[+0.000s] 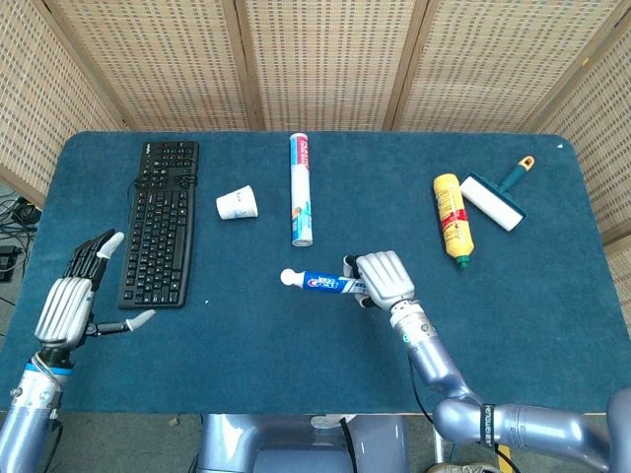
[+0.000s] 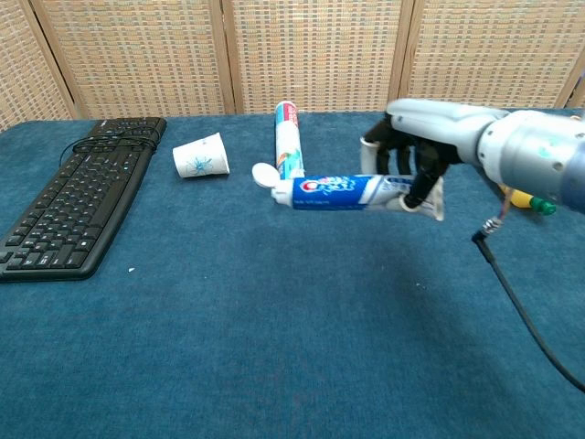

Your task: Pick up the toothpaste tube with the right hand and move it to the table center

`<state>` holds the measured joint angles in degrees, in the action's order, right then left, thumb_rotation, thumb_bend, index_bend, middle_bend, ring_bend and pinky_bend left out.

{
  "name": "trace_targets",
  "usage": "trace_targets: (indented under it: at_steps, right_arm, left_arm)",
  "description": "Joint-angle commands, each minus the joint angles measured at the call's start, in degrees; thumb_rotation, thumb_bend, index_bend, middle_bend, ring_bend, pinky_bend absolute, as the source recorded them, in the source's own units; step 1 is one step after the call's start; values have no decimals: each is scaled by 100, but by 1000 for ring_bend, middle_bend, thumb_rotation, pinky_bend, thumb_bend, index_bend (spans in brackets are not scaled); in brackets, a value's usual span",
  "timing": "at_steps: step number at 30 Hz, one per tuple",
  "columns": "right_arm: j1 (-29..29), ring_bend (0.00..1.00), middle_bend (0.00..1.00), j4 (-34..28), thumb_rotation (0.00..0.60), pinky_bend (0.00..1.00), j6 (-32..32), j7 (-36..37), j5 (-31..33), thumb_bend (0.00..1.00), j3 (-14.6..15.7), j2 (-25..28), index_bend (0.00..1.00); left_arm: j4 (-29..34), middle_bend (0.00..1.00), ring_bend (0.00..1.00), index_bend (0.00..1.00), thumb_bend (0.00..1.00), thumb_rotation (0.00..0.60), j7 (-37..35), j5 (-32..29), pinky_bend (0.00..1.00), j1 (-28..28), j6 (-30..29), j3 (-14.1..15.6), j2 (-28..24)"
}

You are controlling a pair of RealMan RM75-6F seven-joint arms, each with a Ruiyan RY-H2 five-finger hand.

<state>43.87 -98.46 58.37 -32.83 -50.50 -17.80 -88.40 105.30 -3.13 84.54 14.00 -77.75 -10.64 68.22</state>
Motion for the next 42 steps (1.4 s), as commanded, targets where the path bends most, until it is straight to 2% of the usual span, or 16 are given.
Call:
trace_targets:
  at_steps: [1, 7, 18, 29, 42]
  right_arm:
    - [215, 626, 731, -184, 600, 604, 88, -257, 288, 718, -138, -75, 757]
    - [603, 628, 731, -350, 600, 604, 188, -609, 826, 718, -330, -155, 757]
    - [1105, 630, 734, -309, 600, 604, 248, -646, 1713, 717, -770, -296, 757]
    - [1365, 631, 735, -236, 600, 604, 371, -543, 1967, 716, -860, -372, 758]
    - [1581, 632, 735, -254, 600, 604, 437, -607, 1993, 716, -682, -334, 759]
  left_arm:
    - [-394, 0, 0, 0, 0, 139, -1105, 189, 0, 537, -22, -496, 591]
    - [-565, 0, 0, 0, 0, 123, -1786, -223, 0, 1056, 403, -784, 1131]
    - [-716, 0, 0, 0, 0, 123, -1958, -907, 0, 1661, 1035, -1047, 1743]
    - [-1112, 0, 0, 0, 0, 121, -2021, -1393, 0, 2067, 1297, -1166, 2439]
    - [-1526, 0, 0, 0, 0, 120, -1602, -1715, 0, 2531, 1338, -1348, 3128]
